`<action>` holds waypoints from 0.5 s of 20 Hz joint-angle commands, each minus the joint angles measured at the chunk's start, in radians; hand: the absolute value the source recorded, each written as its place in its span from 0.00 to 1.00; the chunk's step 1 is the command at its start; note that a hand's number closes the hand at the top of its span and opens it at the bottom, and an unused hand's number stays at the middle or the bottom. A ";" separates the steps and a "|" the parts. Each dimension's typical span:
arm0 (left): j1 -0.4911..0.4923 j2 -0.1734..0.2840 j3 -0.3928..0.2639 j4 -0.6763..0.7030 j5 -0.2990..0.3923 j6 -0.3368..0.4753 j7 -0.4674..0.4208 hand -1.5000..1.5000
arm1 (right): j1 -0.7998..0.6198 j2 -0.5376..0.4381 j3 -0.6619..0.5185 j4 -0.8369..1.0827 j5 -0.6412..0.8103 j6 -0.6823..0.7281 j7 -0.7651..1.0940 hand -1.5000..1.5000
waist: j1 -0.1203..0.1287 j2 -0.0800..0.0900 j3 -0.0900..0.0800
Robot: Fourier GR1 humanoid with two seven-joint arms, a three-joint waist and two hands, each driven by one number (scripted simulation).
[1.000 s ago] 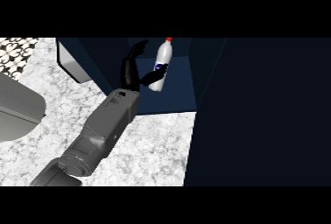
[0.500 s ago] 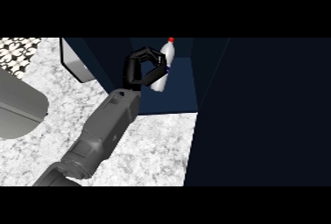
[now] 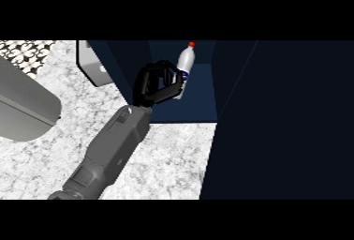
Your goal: Pick up the bottled water, place it into the cabinet and close the cabinet
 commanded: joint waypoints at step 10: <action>0.506 0.047 -0.160 -0.681 0.062 0.046 0.159 1.00 | -0.006 -0.087 -0.022 -0.107 0.042 0.004 0.078 0.00 | 0.054 -0.014 0.002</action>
